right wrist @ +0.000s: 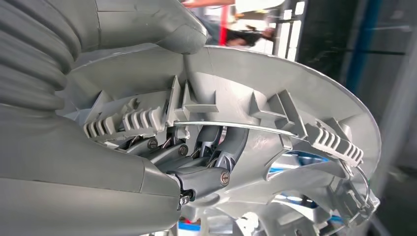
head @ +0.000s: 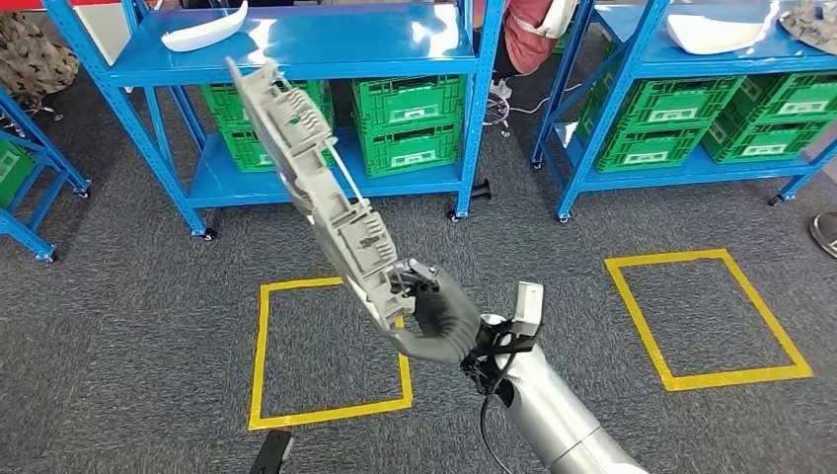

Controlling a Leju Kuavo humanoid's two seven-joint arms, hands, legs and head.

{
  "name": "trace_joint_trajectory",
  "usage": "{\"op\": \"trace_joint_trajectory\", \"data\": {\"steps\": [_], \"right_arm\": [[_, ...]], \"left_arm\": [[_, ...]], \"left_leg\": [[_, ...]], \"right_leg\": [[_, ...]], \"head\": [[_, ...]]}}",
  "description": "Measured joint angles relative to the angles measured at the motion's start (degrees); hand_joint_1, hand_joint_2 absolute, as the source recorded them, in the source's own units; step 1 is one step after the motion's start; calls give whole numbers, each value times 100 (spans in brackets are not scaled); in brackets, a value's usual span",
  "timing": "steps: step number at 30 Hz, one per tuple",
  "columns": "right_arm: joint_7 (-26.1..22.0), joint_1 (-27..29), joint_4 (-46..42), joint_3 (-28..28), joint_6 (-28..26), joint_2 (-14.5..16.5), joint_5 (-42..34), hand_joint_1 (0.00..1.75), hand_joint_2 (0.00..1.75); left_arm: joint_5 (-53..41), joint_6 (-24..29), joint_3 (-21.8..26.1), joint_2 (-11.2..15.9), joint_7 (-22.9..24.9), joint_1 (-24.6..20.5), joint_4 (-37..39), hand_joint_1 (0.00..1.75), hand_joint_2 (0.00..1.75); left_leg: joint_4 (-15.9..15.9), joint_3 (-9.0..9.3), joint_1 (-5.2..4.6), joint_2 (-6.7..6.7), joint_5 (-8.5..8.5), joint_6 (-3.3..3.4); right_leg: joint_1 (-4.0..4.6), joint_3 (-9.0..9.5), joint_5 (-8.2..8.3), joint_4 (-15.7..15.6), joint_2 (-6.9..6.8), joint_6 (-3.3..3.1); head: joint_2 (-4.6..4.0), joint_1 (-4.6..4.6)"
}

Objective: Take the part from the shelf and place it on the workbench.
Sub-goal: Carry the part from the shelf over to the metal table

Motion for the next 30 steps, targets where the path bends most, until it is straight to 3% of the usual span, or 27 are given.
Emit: {"op": "trace_joint_trajectory", "data": {"steps": [1,2,3,5,7,9,11,12,13,15,16,17,18,20,22,23,25,27,28,30], "right_arm": [[11,9,-55,-65,9,-8,-68,175,175],[20,18,-94,-128,12,-15,-130,175,175],[27,33,-123,-191,16,-21,-186,175,175],[27,65,-176,-344,59,-38,-313,175,175],[20,82,-278,-499,146,-51,-439,175,175],[14,92,-428,-637,261,-61,-575,175,175],[14,122,-598,-775,375,-71,-712,175,175],[14,144,-689,-834,421,-75,-772,175,175],[15,173,-790,-890,468,-78,-830,175,175],[19,228,-1000,-981,555,-82,-941,175,175],[23,255,-1101,-1021,594,-84,-995,175,175],[27,277,-1193,-1055,629,-85,-1045,175,175],[31,293,-1277,-1083,659,-86,-1096,175,175],[33,310,-1447,-1134,700,-87,-1193,175,175],[32,315,-1630,-1191,721,-89,-1282,175,175],[32,318,-1716,-1218,726,-90,-1315,175,175],[40,330,-1866,-1261,731,-91,-1373,175,175],[83,355,-1974,-1288,737,-93,-1417,175,175],[119,368,-2012,-1301,738,-94,-1424,175,175],[184,385,-2055,-1318,735,-95,-1405,175,175]], "left_arm": [[1,4,0,-1,2,1,0,0,175],[2,8,0,-2,3,2,0,0,175],[4,11,0,-2,4,4,0,0,175],[6,13,0,-10,5,9,0,0,175],[7,13,0,-26,2,17,-1,0,175],[7,14,0,-36,-3,25,-1,0,175],[7,14,0,-39,-4,38,0,0,175],[7,14,0,-40,-3,47,0,0,175],[8,14,0,-39,-2,57,0,0,175],[11,20,0,-32,-1,69,0,0,175],[18,27,0,-28,-1,74,0,0,175],[28,36,0,-25,-2,79,0,0,175],[43,43,1,-22,-4,84,0,0,175],[70,53,1,-18,-19,88,-1,0,175],[82,60,1,-20,-42,79,-2,0,175],[85,62,1,-21,-50,78,-2,0,175],[92,63,2,-24,-55,95,-2,0,175],[98,64,2,-26,-54,110,-1,0,175],[99,64,2,-27,-54,112,-1,0,175],[99,64,2,-26,-54,113,-2,0,175]], "left_leg": [[1,-92,-12,7,69,10],[3,-185,-24,14,139,15],[4,-274,-34,20,209,17],[7,-425,-50,18,342,9],[-5,-515,-65,17,468,-31],[-58,-543,-58,28,602,-102],[-94,-586,-56,24,653,-171],[-21,-632,-62,16,537,-198],[159,-696,-65,9,316,-224],[860,-846,-52,6,-262,-273],[1233,-896,-47,7,-436,-294],[1496,-892,-44,7,-482,-309],[1564,-799,-43,8,-405,-317],[1087,-303,-39,9,-179,-317],[291,291,-49,-3,-245,-269],[44,446,-58,-15,-323,-228],[-74,447,-78,-33,-331,-113],[-91,364,-70,-13,-224,-15],[-101,299,-60,-2,-153,24],[-99,140,-57,8,-14,62]], "right_leg": [[3,-27,-140,286,3,-4],[10,23,-144,433,5,-20],[21,163,-37,408,6,-49],[69,707,204,-137,10,-144],[128,1275,145,-916,4,-233],[169,1455,77,-1284,0,-273],[137,1379,219,-1345,-14,-323],[113,1330,297,-1376,-27,-356],[88,1270,378,-1400,-39,-385],[85,1117,511,-1386,-45,-407],[85,1033,574,-1373,-48,-403],[84,944,634,-1354,-51,-396],[81,851,690,-1329,-53,-385],[72,665,788,-1255,-54,-346],[80,520,866,-1172,-53,-289],[84,483,904,-1145,-54,-260],[86,445,996,-1139,-54,-199],[70,368,897,-1045,-29,-129],[62,292,694,-859,-15,-91],[49,90,119,-189,0,-31]], "head": [[0,4],[0,5],[0,4],[0,7],[0,5],[0,10],[0,21],[0,14],[0,-5],[0,-46],[0,-60],[0,-67],[0,-71],[0,-80],[0,-90],[0,-87],[0,-75],[0,-74],[0,-66],[0,-40]]}}
